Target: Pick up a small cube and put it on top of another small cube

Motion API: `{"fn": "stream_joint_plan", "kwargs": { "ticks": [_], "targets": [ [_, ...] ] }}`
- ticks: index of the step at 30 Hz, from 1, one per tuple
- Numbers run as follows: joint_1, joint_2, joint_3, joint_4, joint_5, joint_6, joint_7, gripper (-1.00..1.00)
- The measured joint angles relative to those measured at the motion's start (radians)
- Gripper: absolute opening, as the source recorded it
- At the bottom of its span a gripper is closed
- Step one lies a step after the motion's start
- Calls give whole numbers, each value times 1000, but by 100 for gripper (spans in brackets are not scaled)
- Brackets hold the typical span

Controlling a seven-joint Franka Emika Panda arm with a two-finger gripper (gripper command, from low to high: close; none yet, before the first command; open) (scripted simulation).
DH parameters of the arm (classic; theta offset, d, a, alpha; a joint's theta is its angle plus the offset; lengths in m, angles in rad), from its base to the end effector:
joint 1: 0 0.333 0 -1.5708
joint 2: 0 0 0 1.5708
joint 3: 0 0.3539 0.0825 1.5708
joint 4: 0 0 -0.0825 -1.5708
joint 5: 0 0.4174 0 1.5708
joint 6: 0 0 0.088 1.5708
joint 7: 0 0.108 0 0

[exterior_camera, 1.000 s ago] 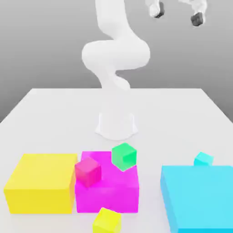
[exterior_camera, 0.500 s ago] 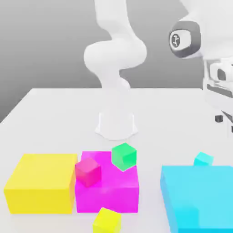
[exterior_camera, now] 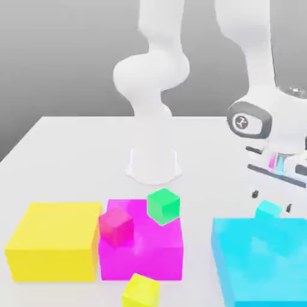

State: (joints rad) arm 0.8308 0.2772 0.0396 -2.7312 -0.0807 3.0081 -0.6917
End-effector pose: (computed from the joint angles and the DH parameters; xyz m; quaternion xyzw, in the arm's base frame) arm 0.2529 0.3115 0.1402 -0.6820 -0.7313 -0.0002 0.0001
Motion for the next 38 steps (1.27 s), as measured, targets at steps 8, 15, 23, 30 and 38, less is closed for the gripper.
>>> {"fn": "stream_joint_plan", "kwargs": {
  "ticks": [8, 15, 23, 30, 38],
  "targets": [
    [8, 28, -9, 5, -6, 20, 4, -100],
    [-33, -198, 15, -31, 54, -167, -41, -100],
    [-356, -416, -184, 35, 7, -436, -37, -100],
    [-599, -551, -375, 83, -55, -622, -19, -100],
    [-628, -434, -435, 54, -20, -481, -53, 100]
  ]
}}
